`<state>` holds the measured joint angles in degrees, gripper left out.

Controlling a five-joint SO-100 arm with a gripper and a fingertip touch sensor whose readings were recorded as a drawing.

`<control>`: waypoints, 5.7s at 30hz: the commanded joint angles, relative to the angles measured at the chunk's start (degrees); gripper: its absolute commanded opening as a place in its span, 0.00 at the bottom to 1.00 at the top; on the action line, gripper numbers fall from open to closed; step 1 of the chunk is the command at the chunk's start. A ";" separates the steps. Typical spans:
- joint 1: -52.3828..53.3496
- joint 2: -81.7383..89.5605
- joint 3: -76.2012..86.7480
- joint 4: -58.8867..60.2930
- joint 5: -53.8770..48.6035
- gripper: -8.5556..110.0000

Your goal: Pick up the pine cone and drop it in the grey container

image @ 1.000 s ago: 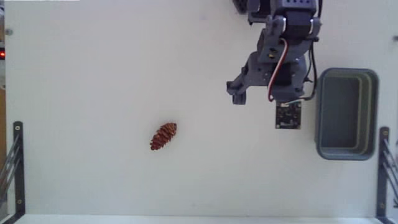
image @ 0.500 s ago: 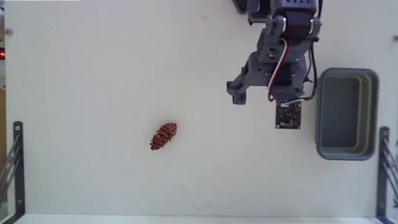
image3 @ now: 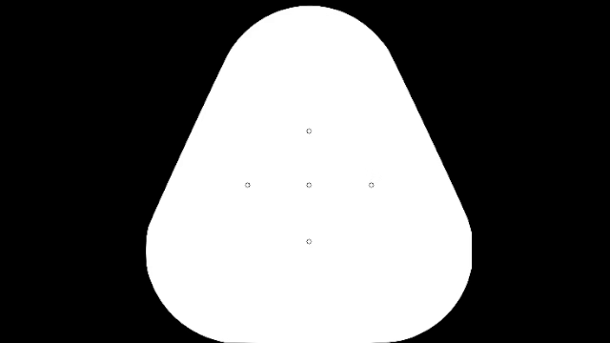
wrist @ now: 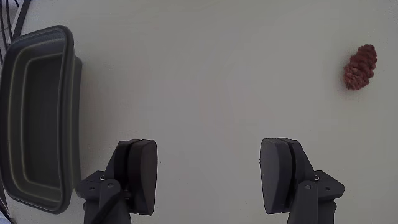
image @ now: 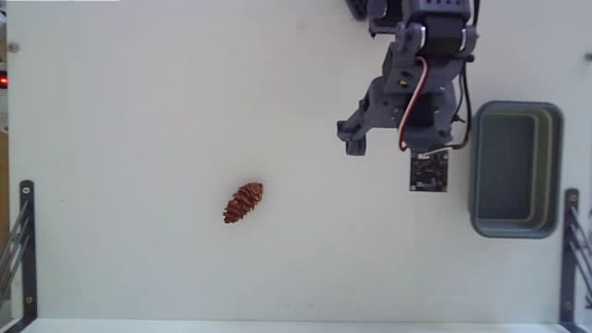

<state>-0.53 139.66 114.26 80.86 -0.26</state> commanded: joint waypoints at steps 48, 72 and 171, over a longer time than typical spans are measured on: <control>0.53 2.46 0.30 1.10 0.26 1.00; 0.53 2.46 0.30 1.10 0.26 1.00; 32.80 2.46 0.30 1.10 0.26 1.00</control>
<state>34.01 139.66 114.26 80.86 -0.18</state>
